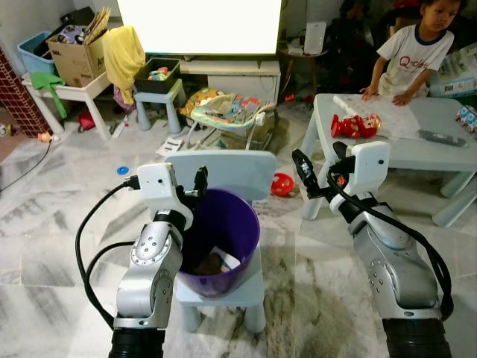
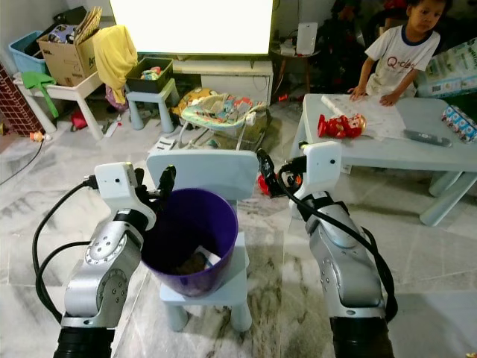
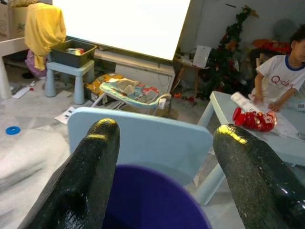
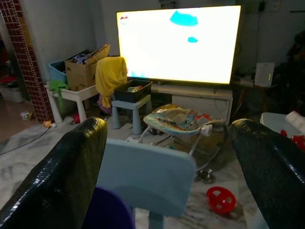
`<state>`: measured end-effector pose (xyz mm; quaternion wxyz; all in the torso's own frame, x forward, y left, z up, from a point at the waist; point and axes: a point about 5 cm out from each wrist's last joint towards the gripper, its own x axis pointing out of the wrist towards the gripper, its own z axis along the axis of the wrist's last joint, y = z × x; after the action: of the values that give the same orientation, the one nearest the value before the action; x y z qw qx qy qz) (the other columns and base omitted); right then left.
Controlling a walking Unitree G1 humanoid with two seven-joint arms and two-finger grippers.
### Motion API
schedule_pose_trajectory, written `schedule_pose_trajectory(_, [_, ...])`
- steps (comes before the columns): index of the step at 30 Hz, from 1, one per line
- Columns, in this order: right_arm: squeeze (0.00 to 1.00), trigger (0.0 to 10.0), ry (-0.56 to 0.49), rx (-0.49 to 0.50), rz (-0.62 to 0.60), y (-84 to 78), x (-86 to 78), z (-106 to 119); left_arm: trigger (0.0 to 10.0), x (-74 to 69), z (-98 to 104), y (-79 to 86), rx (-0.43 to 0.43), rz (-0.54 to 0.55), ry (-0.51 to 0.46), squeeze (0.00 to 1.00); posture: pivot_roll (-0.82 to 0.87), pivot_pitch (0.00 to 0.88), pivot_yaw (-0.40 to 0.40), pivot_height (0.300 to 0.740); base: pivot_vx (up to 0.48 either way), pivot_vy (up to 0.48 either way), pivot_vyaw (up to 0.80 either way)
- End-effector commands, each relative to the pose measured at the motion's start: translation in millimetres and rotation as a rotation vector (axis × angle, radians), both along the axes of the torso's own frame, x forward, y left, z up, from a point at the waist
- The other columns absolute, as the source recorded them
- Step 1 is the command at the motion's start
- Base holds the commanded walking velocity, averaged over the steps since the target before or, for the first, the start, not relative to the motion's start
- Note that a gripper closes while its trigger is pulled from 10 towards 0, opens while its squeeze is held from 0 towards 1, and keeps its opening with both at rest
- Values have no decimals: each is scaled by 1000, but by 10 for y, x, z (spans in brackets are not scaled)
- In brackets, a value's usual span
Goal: Picking trash to rubbish bin
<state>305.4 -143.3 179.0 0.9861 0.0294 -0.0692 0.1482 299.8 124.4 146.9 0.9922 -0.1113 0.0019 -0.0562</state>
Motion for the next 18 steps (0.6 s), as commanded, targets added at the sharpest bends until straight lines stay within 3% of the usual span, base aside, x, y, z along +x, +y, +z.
schedule_pose_trajectory(1, [1000,10000,-16,0,-2,-4,-20,51,10000,-2,7,-13,-2,-12,3,0,-33,0,-2,740,-330,0,0])
schedule_pose_trajectory(18, [1000,10000,-20,-3,-2,-14,7,62,10000,4,-3,-18,-4,-15,6,0,-30,0,-6,740,-325,0,0])
